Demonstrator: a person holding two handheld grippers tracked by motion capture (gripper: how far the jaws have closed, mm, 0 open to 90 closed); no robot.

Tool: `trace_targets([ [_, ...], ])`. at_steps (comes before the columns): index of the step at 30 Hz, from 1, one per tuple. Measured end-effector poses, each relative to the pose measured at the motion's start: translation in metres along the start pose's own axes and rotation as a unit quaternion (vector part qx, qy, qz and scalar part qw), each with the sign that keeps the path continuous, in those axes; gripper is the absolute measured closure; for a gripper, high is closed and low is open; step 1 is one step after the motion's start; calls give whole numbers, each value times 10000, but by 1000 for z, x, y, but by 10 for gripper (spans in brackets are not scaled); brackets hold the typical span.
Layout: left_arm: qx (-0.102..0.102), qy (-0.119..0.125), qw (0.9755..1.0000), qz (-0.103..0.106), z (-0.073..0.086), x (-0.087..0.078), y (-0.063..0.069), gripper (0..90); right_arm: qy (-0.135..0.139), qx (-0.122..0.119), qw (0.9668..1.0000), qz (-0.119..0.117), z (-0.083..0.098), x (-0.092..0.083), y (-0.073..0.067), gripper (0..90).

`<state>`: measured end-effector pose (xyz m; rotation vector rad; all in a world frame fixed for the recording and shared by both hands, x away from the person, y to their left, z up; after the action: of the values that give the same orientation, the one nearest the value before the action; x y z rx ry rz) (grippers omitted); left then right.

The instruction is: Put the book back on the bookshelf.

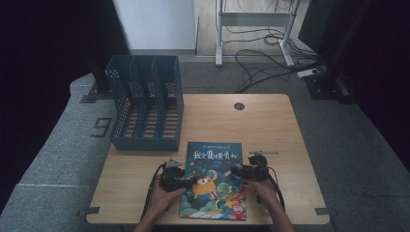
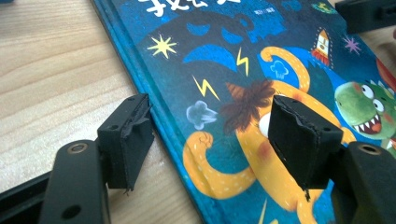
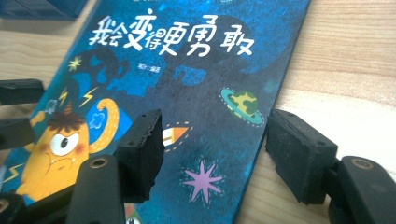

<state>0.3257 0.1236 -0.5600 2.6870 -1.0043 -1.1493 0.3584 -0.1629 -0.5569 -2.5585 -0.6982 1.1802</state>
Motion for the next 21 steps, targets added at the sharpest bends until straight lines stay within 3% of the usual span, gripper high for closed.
trace_targets([
  [3, -13, 8, 10000, 62, 1, -1, -1, 306, -167, -28, 9998, 130, -6, 4, -2, 339],
  [7, 0, 24, 10000, 90, 1, -1, -2, 307, -353, 219, 9990, 178, -12, 6, -4, 329],
  [14, 37, 60, 9999, 105, 2, -1, -2, 316, -385, 541, 9978, 26, -15, 3, -1, 334],
  [21, 44, 102, 9999, 118, 3, -2, -3, 315, -288, 784, 9959, -356, -19, -8, 2, 337],
])
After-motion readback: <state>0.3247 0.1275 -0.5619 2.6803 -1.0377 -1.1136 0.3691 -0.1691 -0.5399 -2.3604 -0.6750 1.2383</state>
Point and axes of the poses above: each handheld gripper's, and its own axes: x roughly forward along the jaws, z roughly out of its underside, y roughly to its right, the point moved 3 cm from there along x, roughly forward along the jaws, and after that the axes turned 6 degrees about y, right-handed, at the moved point
